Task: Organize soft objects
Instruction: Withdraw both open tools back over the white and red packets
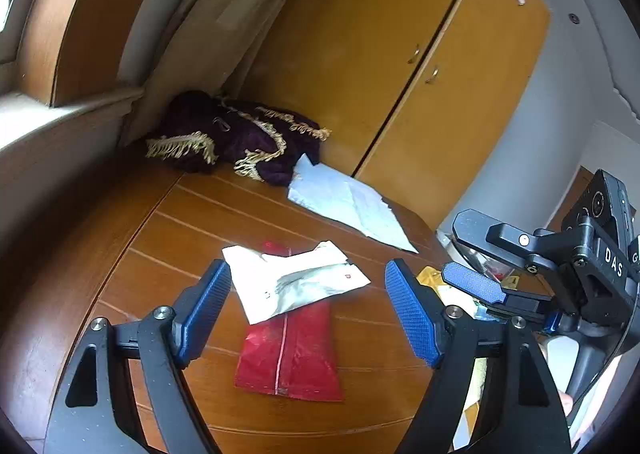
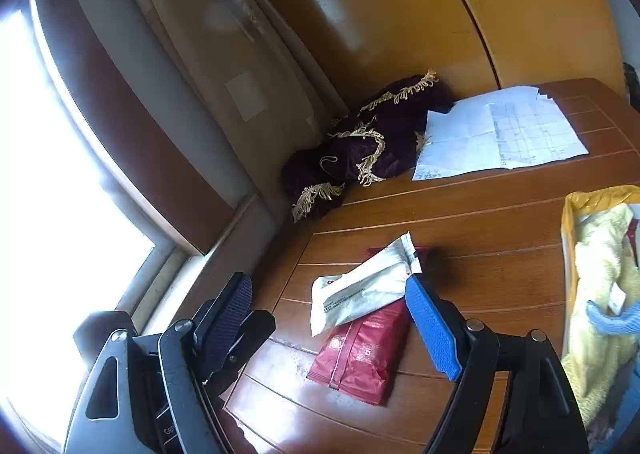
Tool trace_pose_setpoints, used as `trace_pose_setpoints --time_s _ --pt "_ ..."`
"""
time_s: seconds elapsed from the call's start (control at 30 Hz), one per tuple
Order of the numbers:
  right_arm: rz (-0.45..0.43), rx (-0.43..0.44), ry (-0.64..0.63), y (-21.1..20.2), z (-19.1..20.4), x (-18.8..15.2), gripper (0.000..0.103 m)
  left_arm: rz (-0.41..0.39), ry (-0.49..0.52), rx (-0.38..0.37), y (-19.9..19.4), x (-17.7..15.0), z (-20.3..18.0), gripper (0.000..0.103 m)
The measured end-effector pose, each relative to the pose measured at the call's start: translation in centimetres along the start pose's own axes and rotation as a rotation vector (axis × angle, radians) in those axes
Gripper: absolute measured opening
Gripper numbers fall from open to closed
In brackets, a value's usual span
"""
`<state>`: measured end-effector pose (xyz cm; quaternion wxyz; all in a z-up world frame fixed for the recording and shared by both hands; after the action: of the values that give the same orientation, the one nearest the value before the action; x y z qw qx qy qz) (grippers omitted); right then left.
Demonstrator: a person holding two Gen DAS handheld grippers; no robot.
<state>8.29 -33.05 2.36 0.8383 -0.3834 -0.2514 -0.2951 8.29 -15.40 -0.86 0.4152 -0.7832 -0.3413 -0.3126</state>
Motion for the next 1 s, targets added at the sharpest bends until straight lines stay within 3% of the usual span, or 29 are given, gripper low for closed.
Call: trace_pose_setpoints --time_s 0.13,0.37,1.0 --pt "0.015 -0.012 0.021 2.5 -1.4 -1.1 0.082 -0.037 0.016 0.016 -0.6 0.0 0.1 0.079" --pt "0.006 -0.080 0.064 2.9 -4.1 -1.6 0.082 -0.030 0.081 0.032 -0.6 -0.6 -0.7 0.079" --pt "0.045 -0.094 0.080 3.6 -4.9 -2.5 0.082 -0.001 0.124 0.044 -0.3 -1.2 -1.4 0.079"
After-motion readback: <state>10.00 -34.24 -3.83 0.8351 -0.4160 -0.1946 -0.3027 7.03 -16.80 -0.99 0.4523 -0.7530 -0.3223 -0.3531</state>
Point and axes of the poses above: each gripper's, at about its wrist camera, not at the fingertips, and y roughly the way its jaws point, z to its left, x to its top, the point moved 5 cm from there along y, roughly the way its jaws point, and after that the axes turned 3 degrees about x, right-handed, at the moved point
